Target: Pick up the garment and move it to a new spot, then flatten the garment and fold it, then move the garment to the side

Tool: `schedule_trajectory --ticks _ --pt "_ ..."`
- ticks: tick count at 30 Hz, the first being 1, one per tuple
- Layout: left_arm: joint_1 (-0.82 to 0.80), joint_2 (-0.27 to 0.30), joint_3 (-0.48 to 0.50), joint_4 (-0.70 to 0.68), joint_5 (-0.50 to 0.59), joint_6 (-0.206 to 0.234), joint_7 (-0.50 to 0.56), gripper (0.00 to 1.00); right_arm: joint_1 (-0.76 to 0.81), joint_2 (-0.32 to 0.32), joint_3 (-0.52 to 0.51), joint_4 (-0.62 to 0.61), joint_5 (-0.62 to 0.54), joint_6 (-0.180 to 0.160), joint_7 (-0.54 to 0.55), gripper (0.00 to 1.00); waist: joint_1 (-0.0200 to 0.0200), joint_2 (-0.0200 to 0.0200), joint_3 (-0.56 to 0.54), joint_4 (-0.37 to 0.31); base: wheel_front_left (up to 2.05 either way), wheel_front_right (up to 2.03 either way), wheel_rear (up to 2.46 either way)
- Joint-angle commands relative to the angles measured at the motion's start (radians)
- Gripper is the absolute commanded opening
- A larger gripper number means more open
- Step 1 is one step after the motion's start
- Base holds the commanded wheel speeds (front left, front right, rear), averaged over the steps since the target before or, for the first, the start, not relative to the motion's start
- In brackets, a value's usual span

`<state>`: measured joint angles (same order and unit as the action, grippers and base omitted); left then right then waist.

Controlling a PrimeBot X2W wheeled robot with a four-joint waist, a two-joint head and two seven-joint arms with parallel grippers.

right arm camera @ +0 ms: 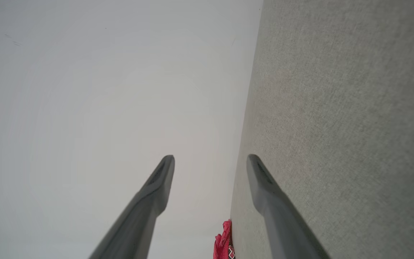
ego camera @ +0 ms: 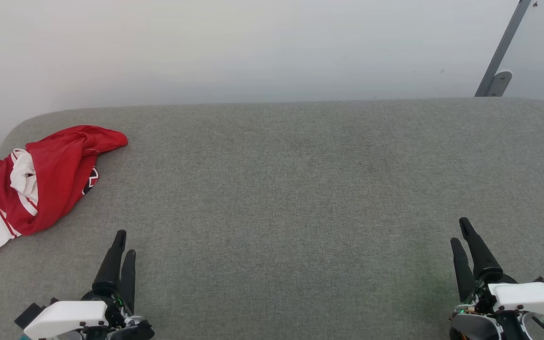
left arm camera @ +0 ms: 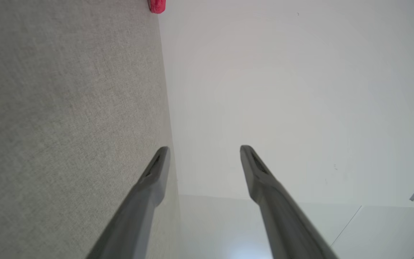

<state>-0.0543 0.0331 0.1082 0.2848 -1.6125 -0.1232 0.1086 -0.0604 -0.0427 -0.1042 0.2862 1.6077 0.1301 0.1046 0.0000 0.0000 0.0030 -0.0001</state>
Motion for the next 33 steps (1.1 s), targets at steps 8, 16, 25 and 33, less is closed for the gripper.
schedule_trajectory --ticks 8,16,25,33 --pt "-0.014 0.021 -0.022 -0.048 0.048 0.02 -0.044 1.0 -0.022 -0.023 0.027 -0.028 -0.091 0.0 -0.047 1.0 0.0 0.0 0.0 -0.001 0.0 0.0 0.0" --pt "-0.01 0.057 -0.05 -0.063 0.193 0.075 -0.087 1.0 -0.032 -0.051 0.043 -0.015 -0.271 0.0 -0.084 1.0 0.0 0.0 -0.001 -0.003 0.0 0.0 0.0" --pt "0.001 0.093 -0.08 -0.085 0.379 0.119 -0.125 1.0 -0.039 -0.068 0.057 -0.012 -0.444 0.0 -0.108 1.0 0.0 0.0 -0.004 -0.004 0.0 0.0 0.0" --pt "0.012 0.105 -0.095 -0.1 0.5 0.114 -0.155 1.0 -0.039 -0.082 0.065 -0.017 -0.561 0.0 -0.123 1.0 0.0 0.0 -0.005 -0.004 0.0 0.0 0.0"
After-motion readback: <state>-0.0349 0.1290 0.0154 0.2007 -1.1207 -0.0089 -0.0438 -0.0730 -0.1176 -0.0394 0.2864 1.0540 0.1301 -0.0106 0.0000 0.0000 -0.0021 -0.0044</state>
